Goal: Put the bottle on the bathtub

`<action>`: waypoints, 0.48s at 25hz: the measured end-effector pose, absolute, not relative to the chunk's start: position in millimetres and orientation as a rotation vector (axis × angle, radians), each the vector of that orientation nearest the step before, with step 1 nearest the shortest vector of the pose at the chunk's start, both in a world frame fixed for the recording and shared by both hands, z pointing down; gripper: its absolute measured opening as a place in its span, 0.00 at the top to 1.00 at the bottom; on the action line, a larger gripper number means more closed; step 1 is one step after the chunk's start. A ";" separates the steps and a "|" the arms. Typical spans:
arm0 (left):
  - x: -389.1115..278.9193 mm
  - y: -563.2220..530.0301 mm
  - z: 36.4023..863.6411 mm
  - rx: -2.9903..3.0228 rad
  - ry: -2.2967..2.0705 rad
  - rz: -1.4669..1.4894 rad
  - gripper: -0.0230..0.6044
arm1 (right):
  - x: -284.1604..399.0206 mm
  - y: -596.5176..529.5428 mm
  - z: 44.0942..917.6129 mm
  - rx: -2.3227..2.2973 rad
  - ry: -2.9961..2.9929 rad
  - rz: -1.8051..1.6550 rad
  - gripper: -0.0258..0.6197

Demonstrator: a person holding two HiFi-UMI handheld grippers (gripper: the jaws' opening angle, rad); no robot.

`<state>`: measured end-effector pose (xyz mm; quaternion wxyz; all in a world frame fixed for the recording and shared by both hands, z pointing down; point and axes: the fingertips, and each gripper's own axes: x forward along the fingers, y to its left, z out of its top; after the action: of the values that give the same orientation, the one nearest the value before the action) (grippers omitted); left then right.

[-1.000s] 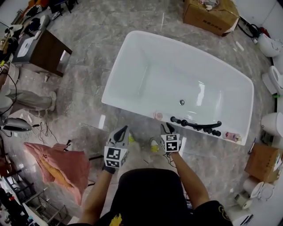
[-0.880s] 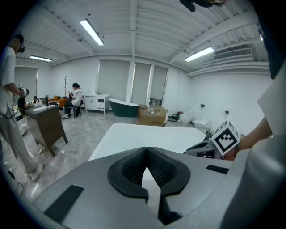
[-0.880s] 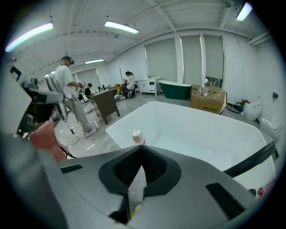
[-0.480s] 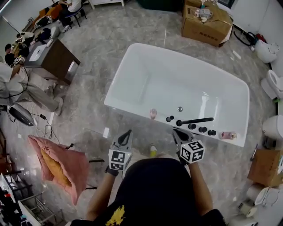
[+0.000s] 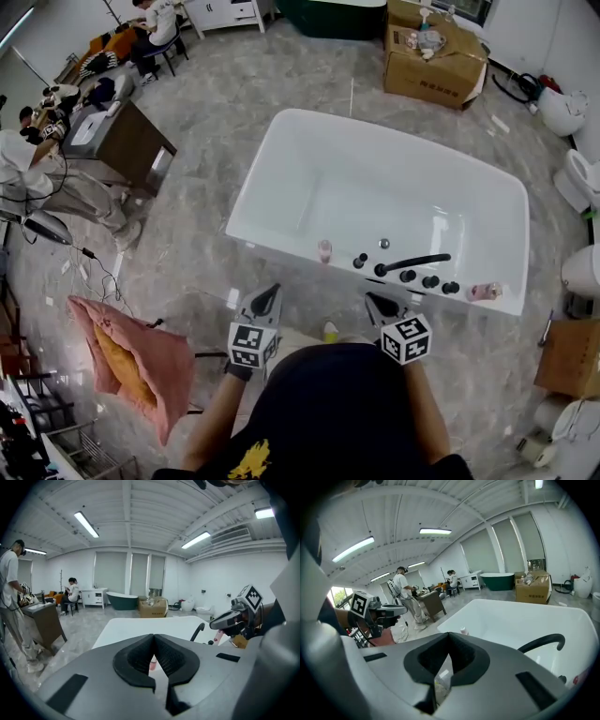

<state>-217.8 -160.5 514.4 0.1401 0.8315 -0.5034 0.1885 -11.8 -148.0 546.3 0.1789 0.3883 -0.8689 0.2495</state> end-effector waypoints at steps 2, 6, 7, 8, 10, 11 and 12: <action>-216.4 -161.3 513.3 2.401 -1.445 0.546 0.94 | -13.6 -150.4 544.3 1.095 -2.465 0.683 0.96; -213.0 -159.8 511.8 2.391 -1.423 0.565 0.94 | -4.4 -150.1 549.2 1.150 -2.464 0.793 0.96; -211.9 -161.9 506.9 2.404 -1.431 0.574 0.94 | -1.8 -152.6 549.1 1.161 -2.463 0.819 0.96; -211.1 -164.3 500.7 2.421 -1.445 0.583 0.94 | -0.4 -155.6 548.3 1.165 -2.464 0.833 0.96; -211.7 -165.4 490.9 2.444 -1.479 0.598 0.94 | -3.0 -158.4 547.2 1.142 -2.470 0.844 0.96; -212.9 -163.3 488.8 2.444 -1.492 0.600 0.94 | -6.4 -157.6 548.0 1.119 -2.472 0.847 0.96; -214.3 -160.6 488.8 2.439 -1.499 0.600 0.94 | -10.3 -156.3 549.6 1.093 -2.473 0.851 0.96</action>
<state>-214.3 -160.6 488.8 0.1082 0.8289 -0.5097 0.2038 -10.3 -156.3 549.6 0.1530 0.3811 -0.8622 0.2967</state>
